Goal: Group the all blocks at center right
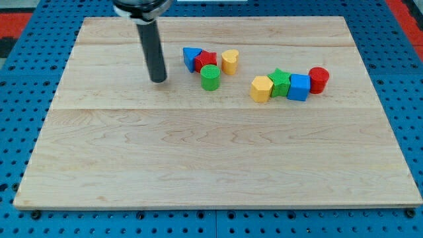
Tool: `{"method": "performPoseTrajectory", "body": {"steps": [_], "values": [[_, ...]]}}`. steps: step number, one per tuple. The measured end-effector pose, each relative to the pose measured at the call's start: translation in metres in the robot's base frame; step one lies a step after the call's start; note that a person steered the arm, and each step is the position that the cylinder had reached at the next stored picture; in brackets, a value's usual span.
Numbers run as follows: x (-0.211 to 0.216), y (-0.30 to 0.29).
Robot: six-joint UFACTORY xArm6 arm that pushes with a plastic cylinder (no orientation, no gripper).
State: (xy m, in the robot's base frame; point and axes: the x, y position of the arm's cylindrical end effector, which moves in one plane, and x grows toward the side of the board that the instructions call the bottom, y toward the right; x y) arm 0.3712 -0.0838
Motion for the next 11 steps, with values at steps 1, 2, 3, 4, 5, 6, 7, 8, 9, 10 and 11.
{"method": "performPoseTrajectory", "body": {"steps": [1,2,3,4,5,6,7,8,9,10,11], "values": [[0.0,0.068],[0.0,0.113],[0.0,0.115],[0.005,0.033],[-0.009,-0.056],[-0.059,-0.063],[-0.059,0.01],[-0.056,0.085],[-0.055,0.116],[-0.053,0.096],[-0.044,0.155]]}}
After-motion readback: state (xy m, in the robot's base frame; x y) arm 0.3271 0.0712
